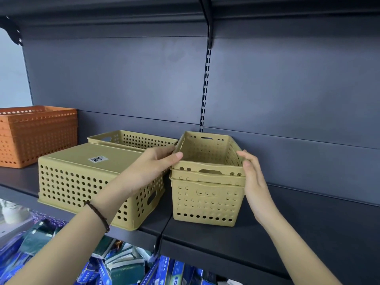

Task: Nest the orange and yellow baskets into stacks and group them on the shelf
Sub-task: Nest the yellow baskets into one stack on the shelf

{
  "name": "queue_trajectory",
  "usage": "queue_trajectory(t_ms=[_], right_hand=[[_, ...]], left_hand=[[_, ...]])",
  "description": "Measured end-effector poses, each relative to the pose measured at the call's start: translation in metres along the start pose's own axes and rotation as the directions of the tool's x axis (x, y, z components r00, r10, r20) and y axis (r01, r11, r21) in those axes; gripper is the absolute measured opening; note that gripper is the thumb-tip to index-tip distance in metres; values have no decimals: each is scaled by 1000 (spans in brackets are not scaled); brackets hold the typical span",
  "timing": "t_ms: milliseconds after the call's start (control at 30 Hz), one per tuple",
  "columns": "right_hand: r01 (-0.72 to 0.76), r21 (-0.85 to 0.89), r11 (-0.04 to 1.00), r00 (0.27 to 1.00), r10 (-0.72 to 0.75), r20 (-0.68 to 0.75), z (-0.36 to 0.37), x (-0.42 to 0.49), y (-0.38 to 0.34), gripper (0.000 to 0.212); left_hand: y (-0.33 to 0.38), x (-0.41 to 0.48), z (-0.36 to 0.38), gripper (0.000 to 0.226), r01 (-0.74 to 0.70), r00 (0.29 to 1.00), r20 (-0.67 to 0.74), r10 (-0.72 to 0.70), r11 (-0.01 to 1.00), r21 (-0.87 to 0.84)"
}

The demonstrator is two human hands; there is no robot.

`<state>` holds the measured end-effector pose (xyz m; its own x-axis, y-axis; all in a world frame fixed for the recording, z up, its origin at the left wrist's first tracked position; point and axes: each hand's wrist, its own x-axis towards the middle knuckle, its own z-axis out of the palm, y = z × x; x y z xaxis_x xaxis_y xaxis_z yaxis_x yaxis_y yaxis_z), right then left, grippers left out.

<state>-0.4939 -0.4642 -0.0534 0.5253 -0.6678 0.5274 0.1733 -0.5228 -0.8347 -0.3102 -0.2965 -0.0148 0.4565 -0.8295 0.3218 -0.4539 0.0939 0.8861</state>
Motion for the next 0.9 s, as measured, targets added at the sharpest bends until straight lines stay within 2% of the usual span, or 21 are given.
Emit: queue_trajectory(t_ms=[67,133,233,333,400,533,667,800,900], right_hand=[[13,-6,1000,1000,-13,2,-2,0,2,42],[18,2,1000,1000,-18,12,-3,1,3,37],[33,4,999,999,-34,22,2,3,4,33],[77,-18,997,997,-77,4,5,5,9,32],[110,-47,993,993,-112,-38,5,5,12,34],[150,-103,983,983,-160,-95,6,5,10,35],[173,-163,971,973,-194,-127,6,7,13,32],[185,-173,967,968,-210,-136,-3,8,14,35],[186,-160,969,965,-210,-154,-12,8,14,35]], left_hand=[[7,2,-12,43,-27,999,-24,28,997,70],[11,8,-31,26,-57,988,-127,87,973,223],[2,29,-61,17,-3,969,-200,144,817,577],[-15,53,-72,23,85,987,-153,44,669,738],[-21,70,-72,30,109,993,-110,-37,620,777],[-24,96,-66,31,144,982,-38,-183,609,780],[-29,115,-57,44,162,965,-32,-259,499,851],[-28,118,-59,45,177,960,-30,-277,522,835],[-20,111,-76,45,189,965,-31,-261,604,774]])
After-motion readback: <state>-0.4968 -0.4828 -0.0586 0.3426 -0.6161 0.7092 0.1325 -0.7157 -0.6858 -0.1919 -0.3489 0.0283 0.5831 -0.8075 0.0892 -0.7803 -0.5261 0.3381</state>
